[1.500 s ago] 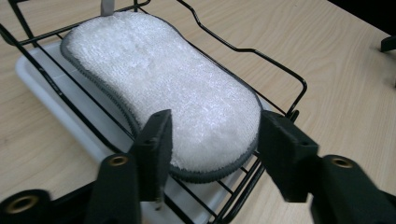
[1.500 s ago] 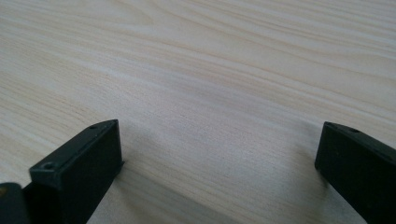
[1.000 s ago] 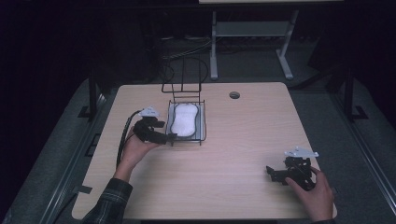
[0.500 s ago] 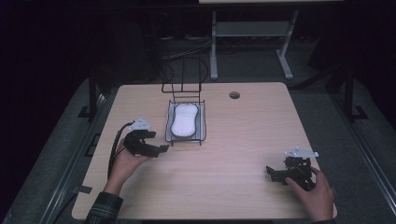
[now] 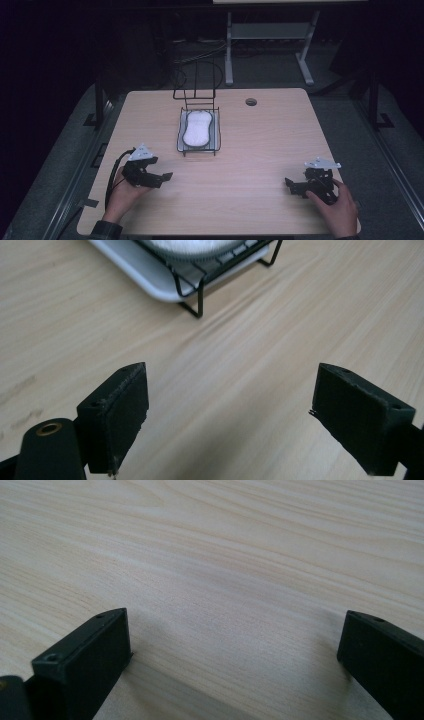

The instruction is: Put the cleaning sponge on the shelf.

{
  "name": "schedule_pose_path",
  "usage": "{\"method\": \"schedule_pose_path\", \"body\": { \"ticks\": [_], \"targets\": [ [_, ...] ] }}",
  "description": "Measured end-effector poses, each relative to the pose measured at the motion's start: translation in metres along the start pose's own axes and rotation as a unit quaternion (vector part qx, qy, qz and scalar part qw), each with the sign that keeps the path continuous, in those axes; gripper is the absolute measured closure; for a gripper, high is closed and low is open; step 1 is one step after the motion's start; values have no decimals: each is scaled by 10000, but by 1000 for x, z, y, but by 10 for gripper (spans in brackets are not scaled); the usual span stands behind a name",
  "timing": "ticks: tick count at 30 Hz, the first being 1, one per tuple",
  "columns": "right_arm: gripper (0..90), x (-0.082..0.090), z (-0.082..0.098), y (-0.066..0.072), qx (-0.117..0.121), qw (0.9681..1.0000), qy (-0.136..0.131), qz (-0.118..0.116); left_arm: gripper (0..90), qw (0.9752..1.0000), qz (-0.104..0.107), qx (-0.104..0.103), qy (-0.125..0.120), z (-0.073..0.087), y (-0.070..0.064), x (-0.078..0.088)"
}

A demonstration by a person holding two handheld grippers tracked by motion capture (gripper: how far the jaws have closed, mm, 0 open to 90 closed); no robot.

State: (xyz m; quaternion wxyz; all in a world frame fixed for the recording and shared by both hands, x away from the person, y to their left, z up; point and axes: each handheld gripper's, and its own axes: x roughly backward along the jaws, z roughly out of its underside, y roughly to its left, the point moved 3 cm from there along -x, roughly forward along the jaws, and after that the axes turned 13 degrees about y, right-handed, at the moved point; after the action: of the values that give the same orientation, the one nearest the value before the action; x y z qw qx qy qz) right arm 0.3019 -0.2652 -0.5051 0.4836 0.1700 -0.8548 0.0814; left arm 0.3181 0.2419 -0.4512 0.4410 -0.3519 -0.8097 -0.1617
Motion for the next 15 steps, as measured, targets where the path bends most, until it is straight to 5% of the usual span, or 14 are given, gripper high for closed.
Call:
{"method": "schedule_pose_path", "body": {
  "ticks": [15],
  "targets": [
    [2, 0, 0, 0, -10, 10000, 3, -1, 140, 9990, -237, 159, 336, 48, -9, 1]
  ]
}}
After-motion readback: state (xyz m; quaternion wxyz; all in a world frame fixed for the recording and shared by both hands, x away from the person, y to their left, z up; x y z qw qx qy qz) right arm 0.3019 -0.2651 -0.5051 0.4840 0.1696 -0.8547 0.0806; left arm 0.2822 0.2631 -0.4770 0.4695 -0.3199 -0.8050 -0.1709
